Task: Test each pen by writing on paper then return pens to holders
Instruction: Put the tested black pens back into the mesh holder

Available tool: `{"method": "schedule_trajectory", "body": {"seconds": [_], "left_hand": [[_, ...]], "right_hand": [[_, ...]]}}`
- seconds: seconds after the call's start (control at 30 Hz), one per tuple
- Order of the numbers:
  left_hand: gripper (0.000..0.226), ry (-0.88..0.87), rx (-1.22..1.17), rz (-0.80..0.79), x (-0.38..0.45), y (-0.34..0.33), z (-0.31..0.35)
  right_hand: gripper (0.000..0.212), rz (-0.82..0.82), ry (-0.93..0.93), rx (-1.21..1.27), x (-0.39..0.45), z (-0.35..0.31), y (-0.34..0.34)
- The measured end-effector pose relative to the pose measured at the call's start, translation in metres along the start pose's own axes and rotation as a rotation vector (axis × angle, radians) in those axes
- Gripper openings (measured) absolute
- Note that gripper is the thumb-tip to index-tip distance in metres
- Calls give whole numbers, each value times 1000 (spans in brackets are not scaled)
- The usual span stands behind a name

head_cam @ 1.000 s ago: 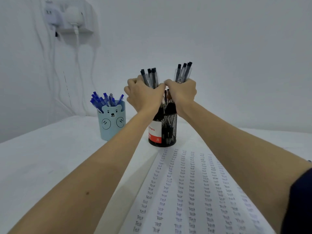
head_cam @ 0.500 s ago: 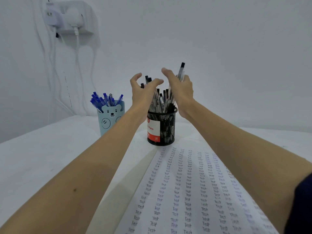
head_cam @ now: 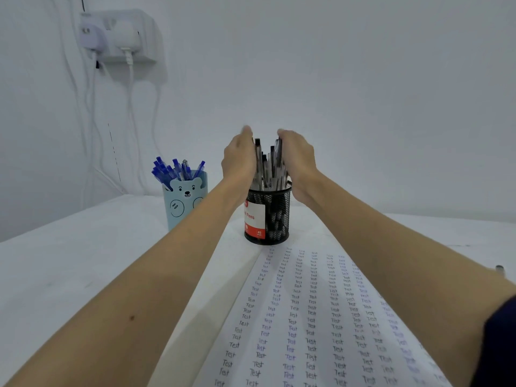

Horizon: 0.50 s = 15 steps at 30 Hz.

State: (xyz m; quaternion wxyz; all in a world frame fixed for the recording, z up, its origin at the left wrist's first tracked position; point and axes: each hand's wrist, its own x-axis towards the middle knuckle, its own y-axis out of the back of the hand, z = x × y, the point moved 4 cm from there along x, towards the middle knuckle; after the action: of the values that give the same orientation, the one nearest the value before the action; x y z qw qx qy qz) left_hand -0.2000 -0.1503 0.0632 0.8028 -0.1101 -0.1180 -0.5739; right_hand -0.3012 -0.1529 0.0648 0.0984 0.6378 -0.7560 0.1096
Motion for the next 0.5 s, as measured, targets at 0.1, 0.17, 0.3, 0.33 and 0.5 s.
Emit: {"method": "schedule_trajectory", "body": {"seconds": [0.1,0.17,0.3,0.33,0.5], "left_hand": [[40,-36,71,-26,-1,-9,5],[41,-42,52,-35,1,-12,9],[48,4,-3,-53,-3,-11,4],[50,-16,-14,-68,-5,-10,2],[28,-239,114,-80,-10,-6,3]], "right_hand": [[15,-26,-20,53,-2,-1,0],[15,-39,-31,89,-2,-1,-1],[39,-44,-88,109,-2,8,-1],[33,-32,-94,109,-3,9,-1],[14,0,-73,85,-7,5,-2]]}}
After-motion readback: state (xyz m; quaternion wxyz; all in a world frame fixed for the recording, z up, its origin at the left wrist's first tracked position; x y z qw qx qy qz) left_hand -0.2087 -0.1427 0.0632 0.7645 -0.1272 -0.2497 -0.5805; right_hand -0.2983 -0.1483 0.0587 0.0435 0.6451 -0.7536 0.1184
